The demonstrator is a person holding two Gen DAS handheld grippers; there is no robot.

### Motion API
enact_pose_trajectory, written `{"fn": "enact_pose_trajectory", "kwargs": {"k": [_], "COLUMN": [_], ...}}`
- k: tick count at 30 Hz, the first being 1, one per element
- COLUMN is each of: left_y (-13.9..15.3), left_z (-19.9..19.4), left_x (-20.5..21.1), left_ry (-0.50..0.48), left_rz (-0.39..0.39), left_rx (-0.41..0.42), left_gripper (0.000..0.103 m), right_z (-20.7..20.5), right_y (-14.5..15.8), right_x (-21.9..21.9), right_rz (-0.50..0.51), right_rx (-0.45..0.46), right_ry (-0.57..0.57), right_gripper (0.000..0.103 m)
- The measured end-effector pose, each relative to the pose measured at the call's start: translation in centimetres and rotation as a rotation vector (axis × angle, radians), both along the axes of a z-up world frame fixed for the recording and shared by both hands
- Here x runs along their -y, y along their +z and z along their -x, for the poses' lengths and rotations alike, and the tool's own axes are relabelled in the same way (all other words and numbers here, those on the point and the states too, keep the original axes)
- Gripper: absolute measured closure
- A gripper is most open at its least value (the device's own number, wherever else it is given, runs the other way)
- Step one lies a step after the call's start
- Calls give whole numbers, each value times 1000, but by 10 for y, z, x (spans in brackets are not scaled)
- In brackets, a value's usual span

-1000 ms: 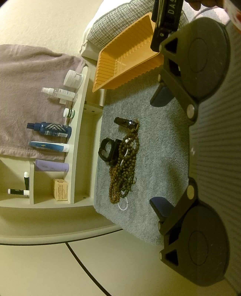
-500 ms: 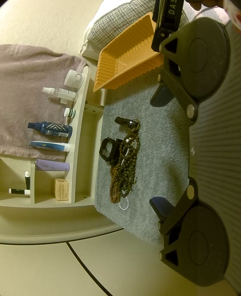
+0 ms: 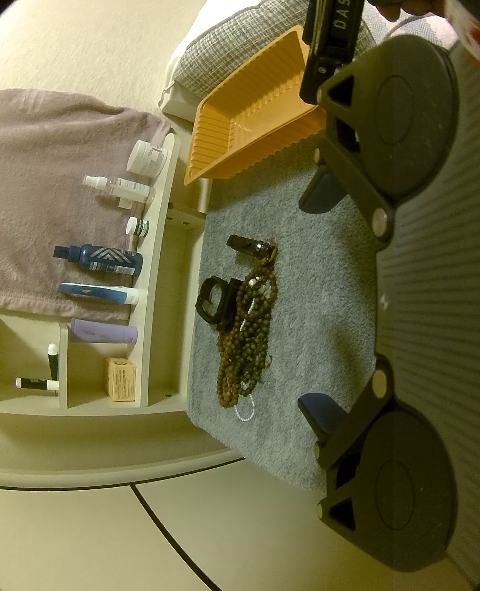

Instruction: Organize jewelry

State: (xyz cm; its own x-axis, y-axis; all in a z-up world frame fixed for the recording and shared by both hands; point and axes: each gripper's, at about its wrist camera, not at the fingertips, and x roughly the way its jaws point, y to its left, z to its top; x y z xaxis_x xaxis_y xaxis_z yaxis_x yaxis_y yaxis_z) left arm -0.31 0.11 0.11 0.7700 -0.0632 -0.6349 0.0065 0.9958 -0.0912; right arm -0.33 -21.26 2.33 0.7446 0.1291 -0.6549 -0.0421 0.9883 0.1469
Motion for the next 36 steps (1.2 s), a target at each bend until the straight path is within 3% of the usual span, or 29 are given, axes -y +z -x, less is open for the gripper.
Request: {"fn": "enact_pose_trajectory", "kwargs": {"k": [25, 36], "left_y": [-4, -21], "left_z": [-4, -30], "left_x": [1, -1], "left_ry": [-7, -25], "left_rz": [16, 89], "left_rx": [-1, -8], "left_gripper": [0, 1], "right_z": [-2, -8], "right_y": [-6, -7], "right_x": [2, 26], "right_rz": [-5, -19], "right_rx": [-4, 53], "right_ry": [-6, -78], "right_gripper": [0, 0]}}
